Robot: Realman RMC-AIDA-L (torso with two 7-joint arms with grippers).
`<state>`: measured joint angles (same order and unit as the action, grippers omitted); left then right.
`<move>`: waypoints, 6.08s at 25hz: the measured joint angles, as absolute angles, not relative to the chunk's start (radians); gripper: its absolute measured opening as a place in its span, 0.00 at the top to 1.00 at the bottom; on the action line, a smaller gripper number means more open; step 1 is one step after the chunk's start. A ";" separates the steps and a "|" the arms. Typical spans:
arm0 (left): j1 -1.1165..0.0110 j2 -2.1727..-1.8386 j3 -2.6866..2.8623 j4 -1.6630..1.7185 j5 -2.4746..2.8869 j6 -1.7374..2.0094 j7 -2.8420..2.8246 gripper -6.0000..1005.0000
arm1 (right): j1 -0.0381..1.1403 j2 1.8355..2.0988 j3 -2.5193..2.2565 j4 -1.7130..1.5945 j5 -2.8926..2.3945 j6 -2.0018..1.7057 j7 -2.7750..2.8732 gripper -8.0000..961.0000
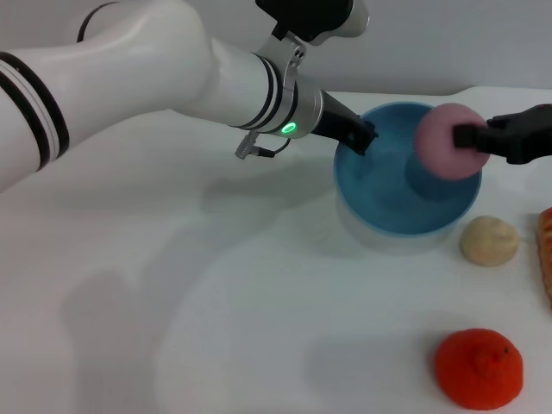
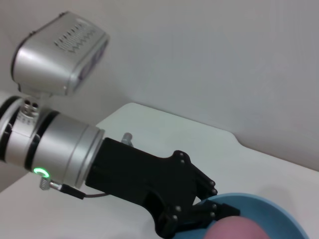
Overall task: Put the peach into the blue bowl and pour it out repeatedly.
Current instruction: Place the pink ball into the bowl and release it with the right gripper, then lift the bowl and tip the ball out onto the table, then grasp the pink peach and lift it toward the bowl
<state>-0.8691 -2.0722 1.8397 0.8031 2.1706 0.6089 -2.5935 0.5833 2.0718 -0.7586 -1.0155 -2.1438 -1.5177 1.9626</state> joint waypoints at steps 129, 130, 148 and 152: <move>-0.659 -2.069 2.153 0.904 1.749 -0.044 -2.144 0.99 | 0.628 2.066 -0.716 -0.425 -2.318 -1.286 1.961 0.34; -0.659 -2.069 2.153 0.904 1.749 -0.044 -2.144 0.99 | 0.630 2.066 -0.723 -0.420 -2.318 -1.284 1.961 0.34; -0.662 -2.071 2.155 0.868 1.751 -0.044 -2.142 0.99 | 0.606 2.071 -0.809 -0.529 -2.341 -1.329 2.032 0.72; -0.662 -2.070 2.139 0.879 1.747 -0.002 -2.142 1.00 | 0.585 2.072 -0.806 -0.611 -2.317 -1.368 2.019 0.78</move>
